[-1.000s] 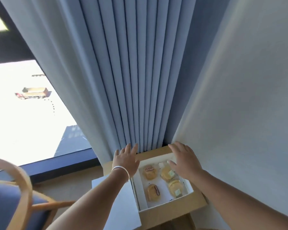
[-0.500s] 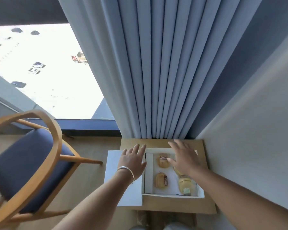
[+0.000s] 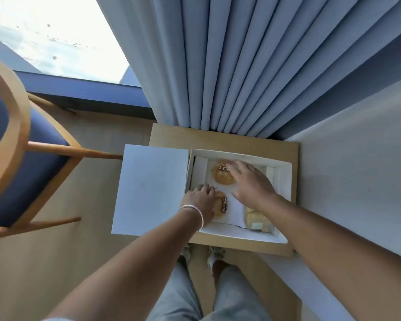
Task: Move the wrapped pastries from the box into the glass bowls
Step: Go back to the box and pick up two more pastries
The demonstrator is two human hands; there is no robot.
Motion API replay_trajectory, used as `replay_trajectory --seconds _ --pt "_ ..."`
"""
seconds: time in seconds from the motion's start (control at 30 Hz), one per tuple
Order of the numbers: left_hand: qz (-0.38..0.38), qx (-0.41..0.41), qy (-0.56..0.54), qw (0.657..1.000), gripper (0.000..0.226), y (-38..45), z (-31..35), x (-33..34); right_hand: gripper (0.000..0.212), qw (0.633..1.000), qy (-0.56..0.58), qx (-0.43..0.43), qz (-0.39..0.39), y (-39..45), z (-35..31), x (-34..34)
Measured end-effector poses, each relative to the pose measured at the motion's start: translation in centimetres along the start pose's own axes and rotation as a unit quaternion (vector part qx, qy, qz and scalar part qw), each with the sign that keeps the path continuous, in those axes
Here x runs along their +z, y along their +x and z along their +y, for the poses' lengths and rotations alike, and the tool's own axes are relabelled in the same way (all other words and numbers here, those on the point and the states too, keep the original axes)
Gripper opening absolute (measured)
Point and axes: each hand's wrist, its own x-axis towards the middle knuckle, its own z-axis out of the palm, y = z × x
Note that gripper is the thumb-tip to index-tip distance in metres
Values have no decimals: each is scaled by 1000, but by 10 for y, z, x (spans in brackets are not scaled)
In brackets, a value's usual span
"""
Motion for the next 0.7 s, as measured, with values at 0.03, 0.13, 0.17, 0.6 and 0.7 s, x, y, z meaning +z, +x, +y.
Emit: replay_trajectory --seconds 0.03,0.13,0.17,0.6,0.7 --pt "-15 -6 -1 1000 61 7 1 7 81 1000 -10 -5 -6 7 2 7" --pt "-47 -3 17 999 62 24 6 23 87 999 -48 -25 -2 26 4 26" --pt "-48 5 37 998 64 29 7 27 86 998 -61 -32 2 31 4 32" --pt "-11 27 161 987 68 51 12 40 73 989 -140 -46 29 57 12 56" --pt "7 34 132 991 70 36 9 23 73 989 -137 -33 37 44 8 36"
